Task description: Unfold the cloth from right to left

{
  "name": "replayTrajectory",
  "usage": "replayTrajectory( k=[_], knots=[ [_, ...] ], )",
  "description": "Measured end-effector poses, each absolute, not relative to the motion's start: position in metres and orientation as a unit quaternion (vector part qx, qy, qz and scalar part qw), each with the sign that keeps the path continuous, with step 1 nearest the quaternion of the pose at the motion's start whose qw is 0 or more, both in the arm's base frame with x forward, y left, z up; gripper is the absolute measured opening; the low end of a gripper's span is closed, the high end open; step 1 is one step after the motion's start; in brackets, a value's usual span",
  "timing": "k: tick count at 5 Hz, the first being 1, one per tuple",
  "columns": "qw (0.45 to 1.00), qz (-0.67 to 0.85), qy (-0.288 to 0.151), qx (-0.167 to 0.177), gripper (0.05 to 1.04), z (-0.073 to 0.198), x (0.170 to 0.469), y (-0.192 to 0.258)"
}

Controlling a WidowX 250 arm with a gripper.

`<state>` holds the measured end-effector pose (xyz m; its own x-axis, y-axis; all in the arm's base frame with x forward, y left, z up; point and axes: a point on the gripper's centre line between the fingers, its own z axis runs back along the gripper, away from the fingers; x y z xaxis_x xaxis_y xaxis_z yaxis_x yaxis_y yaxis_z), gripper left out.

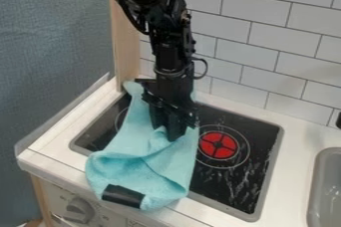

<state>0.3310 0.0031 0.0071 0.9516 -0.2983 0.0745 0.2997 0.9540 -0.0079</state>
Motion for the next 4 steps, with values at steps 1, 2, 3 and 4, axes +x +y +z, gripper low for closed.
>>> replayTrajectory(
  k=[1, 2, 3, 4],
  knots=[
    [0.989, -0.143, -0.037, -0.011, 0.149, 0.007, 0.331, 0.008],
    [0.99, -0.139, -0.037, -0.012, 0.063, 0.007, 0.331, 0.008],
    [0.99, -0.136, -0.037, -0.015, 0.051, 0.008, 0.331, 0.011],
    [0.991, -0.118, -0.066, -0.008, 0.051, 0.032, 0.334, 0.025]
  ],
)
